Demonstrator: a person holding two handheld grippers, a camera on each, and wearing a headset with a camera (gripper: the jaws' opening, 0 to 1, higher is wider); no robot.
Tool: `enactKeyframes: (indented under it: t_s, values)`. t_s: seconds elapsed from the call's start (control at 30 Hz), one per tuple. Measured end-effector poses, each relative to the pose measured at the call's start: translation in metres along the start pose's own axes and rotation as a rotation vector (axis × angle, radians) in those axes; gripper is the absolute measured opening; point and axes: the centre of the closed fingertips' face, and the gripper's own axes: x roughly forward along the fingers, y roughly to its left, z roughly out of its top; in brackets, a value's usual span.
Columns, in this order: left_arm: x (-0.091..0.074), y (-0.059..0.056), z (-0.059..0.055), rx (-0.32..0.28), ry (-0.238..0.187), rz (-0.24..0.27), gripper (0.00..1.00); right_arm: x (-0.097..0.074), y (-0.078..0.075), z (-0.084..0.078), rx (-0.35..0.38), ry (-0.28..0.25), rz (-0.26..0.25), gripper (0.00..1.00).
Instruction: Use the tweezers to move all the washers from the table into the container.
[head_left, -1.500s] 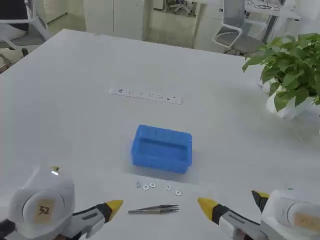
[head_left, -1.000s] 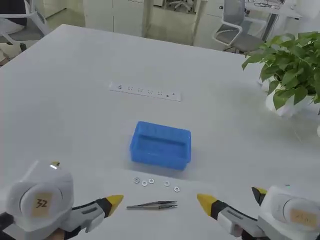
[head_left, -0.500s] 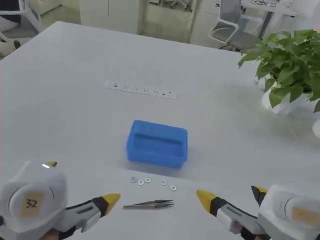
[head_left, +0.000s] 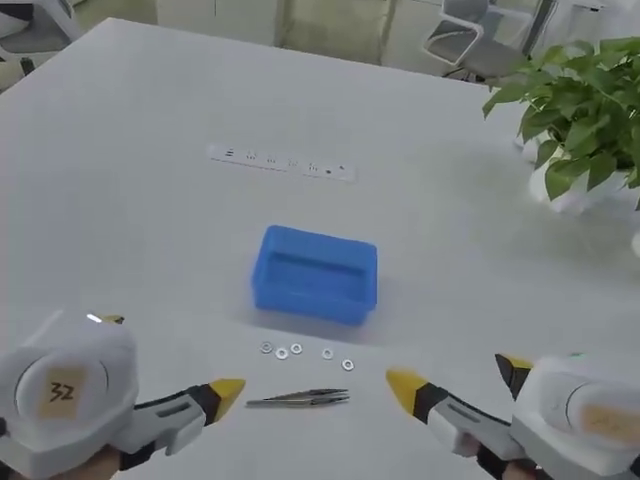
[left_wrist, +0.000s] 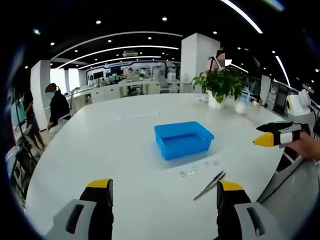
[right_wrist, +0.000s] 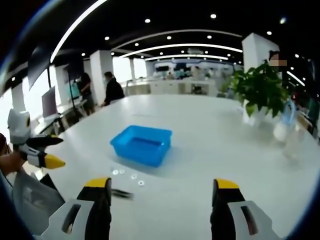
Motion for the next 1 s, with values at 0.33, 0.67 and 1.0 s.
enactKeyframes:
  t_s: [0.33, 0.67, 1.0]
  values:
    - [0.016, -0.032, -0.006, 0.116, 0.078, -0.180, 0.62, 0.009, 0.009, -0.016, 0.054, 0.047, 0.024, 0.80]
    - [0.036, -0.054, -0.023, 0.232, 0.185, -0.335, 0.27, 0.012, 0.018, -0.020, 0.037, 0.080, 0.044, 0.78]
    - [0.055, -0.070, -0.054, 0.353, 0.300, -0.468, 0.15, 0.013, 0.025, -0.025, 0.013, 0.110, 0.060, 0.77]
